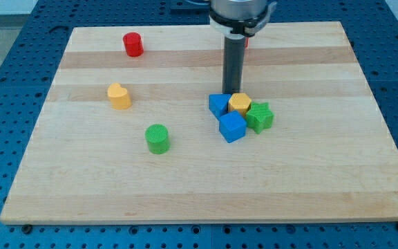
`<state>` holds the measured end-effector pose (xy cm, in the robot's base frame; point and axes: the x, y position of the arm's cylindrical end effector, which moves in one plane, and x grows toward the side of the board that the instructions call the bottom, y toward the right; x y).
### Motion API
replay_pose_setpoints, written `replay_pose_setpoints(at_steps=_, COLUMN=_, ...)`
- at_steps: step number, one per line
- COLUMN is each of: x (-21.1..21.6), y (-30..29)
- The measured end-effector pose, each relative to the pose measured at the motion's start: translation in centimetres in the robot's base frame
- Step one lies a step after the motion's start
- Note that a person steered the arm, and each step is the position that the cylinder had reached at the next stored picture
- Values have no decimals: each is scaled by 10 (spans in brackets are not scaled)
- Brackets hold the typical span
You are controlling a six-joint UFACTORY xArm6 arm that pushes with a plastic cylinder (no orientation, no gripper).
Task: Move your arm towards yellow heart
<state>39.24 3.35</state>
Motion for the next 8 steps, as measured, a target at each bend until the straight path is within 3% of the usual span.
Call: replay_pose_setpoints(at_steps=8, x=0, y=-92)
